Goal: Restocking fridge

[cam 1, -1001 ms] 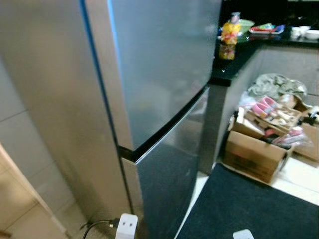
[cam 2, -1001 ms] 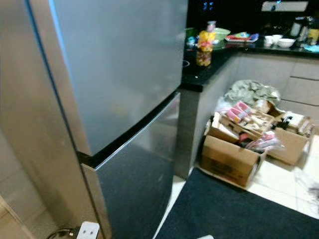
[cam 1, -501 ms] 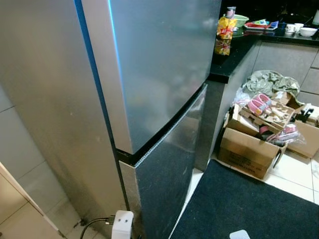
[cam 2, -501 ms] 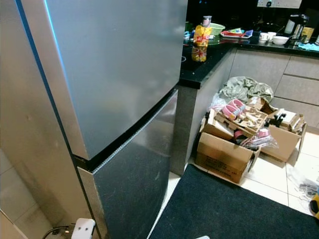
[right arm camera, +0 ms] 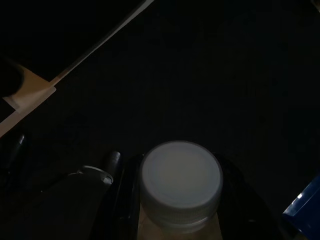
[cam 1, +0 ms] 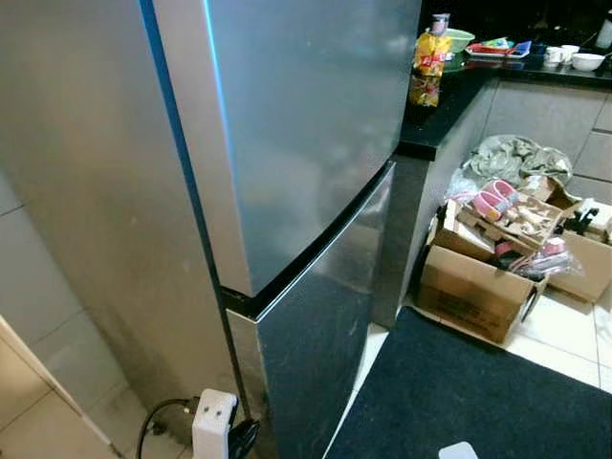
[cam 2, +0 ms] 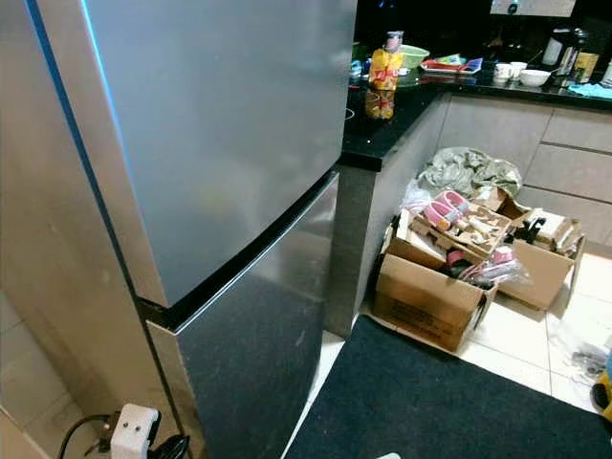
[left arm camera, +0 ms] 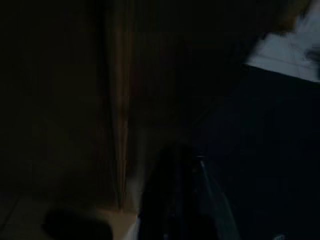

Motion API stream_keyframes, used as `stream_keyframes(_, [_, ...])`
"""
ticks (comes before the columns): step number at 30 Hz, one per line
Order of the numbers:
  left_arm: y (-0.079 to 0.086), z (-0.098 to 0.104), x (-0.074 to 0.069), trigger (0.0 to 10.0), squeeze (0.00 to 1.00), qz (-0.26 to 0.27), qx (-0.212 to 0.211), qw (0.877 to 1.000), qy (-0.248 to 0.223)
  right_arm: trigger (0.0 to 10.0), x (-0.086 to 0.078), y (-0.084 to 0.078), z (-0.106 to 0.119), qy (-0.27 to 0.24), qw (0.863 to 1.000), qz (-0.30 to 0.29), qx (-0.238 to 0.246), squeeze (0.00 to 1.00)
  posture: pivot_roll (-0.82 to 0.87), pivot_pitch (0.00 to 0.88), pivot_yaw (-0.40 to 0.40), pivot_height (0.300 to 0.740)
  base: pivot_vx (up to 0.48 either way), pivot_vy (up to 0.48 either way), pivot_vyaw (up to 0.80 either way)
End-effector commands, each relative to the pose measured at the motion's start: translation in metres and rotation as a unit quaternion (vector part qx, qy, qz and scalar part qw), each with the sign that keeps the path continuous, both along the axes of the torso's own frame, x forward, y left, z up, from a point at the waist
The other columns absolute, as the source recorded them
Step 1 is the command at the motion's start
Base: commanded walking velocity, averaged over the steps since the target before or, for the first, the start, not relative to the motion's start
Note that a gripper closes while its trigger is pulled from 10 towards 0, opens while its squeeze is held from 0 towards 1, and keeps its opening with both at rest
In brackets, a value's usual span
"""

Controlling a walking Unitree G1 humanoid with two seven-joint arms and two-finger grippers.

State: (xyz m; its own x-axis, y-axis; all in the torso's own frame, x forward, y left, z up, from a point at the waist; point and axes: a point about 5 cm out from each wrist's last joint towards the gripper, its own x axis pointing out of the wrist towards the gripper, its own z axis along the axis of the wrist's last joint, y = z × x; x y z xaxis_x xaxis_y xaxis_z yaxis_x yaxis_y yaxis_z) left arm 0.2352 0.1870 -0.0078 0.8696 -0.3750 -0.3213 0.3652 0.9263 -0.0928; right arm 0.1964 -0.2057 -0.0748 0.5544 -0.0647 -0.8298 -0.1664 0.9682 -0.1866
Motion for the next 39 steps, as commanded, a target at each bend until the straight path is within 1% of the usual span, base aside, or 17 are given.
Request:
stream_keyframes(1, [0.013, 0.006, -0.005, 0.0, 0.0, -0.001, 0.003, 1.0, -0.019, 10.0, -0.001, -0.002, 0.0, -0.002, 1.0, -0.002, -0.001, 0.0, -0.05, 0.053, -0.014, 0.74, 0.0, 0.0, 0.0])
stream_keyframes(3, [0.015, 0.008, -0.006, 0.0, 0.0, 0.002, 0.002, 1.0, -0.024, 10.0, -0.002, -0.002, 0.0, -0.001, 1.0, -0.002, -0.001, 0.0, -0.05, 0.053, -0.014, 0.74, 0.0, 0.0, 0.0])
stream_keyframes(4, [0.027, 0.015, -0.007, 0.0, 0.0, 0.02, 0.004, 0.999, -0.04, 10.0, -0.002, -0.002, 0.0, -0.001, 1.0, -0.002, -0.001, 0.0, -0.05, 0.054, -0.015, 0.74, 0.0, 0.0, 0.0])
stream_keyframes(5, [0.033, 0.019, -0.007, 0.0, 0.0, 0.029, 0.003, 0.998, -0.047, 10.0, -0.002, -0.002, 0.0, -0.001, 1.0, -0.002, 0.0, 0.0, -0.05, 0.054, -0.015, 0.74, 0.0, 0.0, 0.0])
stream_keyframes(8, [0.04, 0.024, -0.006, 0.0, 0.0, 0.042, 0.006, 0.997, -0.057, 10.0, -0.001, -0.001, 0.0, -0.001, 1.0, -0.002, 0.0, 0.0, -0.05, 0.055, -0.016, 0.74, 0.0, 0.0, 0.0])
stream_keyframes(11, [0.052, 0.037, 0.001, 0.0, 0.0, 0.07, 0.008, 0.994, -0.08, 10.0, 0.0, -0.002, 0.001, -0.002, 1.0, -0.001, -0.001, 0.0, -0.04, 0.057, -0.023, 0.74, 0.0, 0.0, 0.0])
stream_keyframes(14, [0.058, 0.044, 0.006, 0.0, 0.0, 0.09, -0.001, 0.992, -0.089, 10.0, 0.001, -0.002, 0.001, -0.003, 1.0, 0.0, -0.001, 0.0, -0.04, 0.057, -0.023, 0.74, 0.0, 0.0, 0.0])
stream_keyframes(18, [0.058, 0.049, 0.014, 0.0, 0.0, 0.097, -0.022, 0.991, -0.09, 10.0, 0.002, -0.002, 0.001, -0.004, 1.0, 0.0, -0.002, 0.0, -0.04, 0.061, -0.025, 0.74, 0.0, 0.0, 0.0])
stream_keyframes(24, [0.041, 0.054, 0.025, 0.0, 0.0, 0.065, -0.02, 0.994, -0.09, 10.0, 0.005, -0.002, 0.003, -0.01, 1.0, -0.004, -0.001, 0.0, -0.05, 0.069, -0.02, 0.74, 0.0, 0.0, 0.0])
stream_keyframes(25, [0.036, 0.056, 0.03, 4.7, 0.0, 0.064, -0.017, 0.993, -0.094, 10.0, 0.006, -0.002, 0.004, -0.011, 1.0, -0.006, -0.001, 0.0, -0.05, 0.071, -0.019, 0.74, 0.0, 0.0, 0.0])
stream_keyframes(26, [0.033, 0.057, 0.033, 6.5, 0.0, 0.061, -0.018, 0.993, -0.097, 10.0, 0.006, -0.002, 0.004, -0.012, 1.0, -0.006, -0.001, 0.0, -0.05, 0.071, -0.019, 0.74, 0.0, 0.0, 0.0])
stream_keyframes(27, [0.029, 0.058, 0.036, 9.4, 0.0, 0.058, -0.017, 0.993, -0.099, 10.0, 0.007, -0.002, 0.004, -0.013, 1.0, -0.007, -0.001, 0.0, -0.05, 0.071, -0.019, 0.74, 0.0, 0.0, 0.0])
stream_keyframes(28, [0.029, 0.058, 0.036, 9.4, 0.0, 0.058, -0.017, 0.993, -0.099, 10.0, 0.007, -0.002, 0.004, -0.013, 1.0, -0.007, -0.001, 0.0, -0.05, 0.071, -0.019, 0.74, 0.0, 0.0, 0.0])
stream_keyframes(29, [0.027, 0.059, 0.038, 10.0, 0.0, 0.056, -0.015, 0.993, -0.101, 10.0, 0.007, -0.002, 0.004, -0.013, 1.0, -0.007, -0.002, 0.0, -0.05, 0.071, -0.019, 0.74, 0.0, 0.0, 0.0])
stream_keyframes(35, [0.023, 0.063, 0.049, 10.0, 0.0, 0.07, 0.017, 0.991, -0.113, 10.0, 0.008, -0.005, 0.005, -0.016, 1.0, -0.011, -0.003, 0.0, -0.06, 0.082, -0.019, 0.74, 0.0, 0.0, 0.0])
stream_keyframes(38, [0.022, 0.063, 0.051, 10.0, 0.0, 0.073, 0.015, 0.991, -0.112, 10.0, 0.008, -0.005, 0.005, -0.016, 1.0, -0.012, -0.004, 0.0, -0.06, 0.085, -0.019, 0.74, 0.0, 0.0, 0.0])
stream_keyframes(39, [0.019, 0.063, 0.052, 10.0, 0.0, 0.062, 0.004, 0.992, -0.111, 10.0, 0.008, -0.006, 0.005, -0.016, 1.0, -0.013, -0.004, 0.0, -0.06, 0.088, -0.021, 0.74, 0.0, 0.0, 0.0])
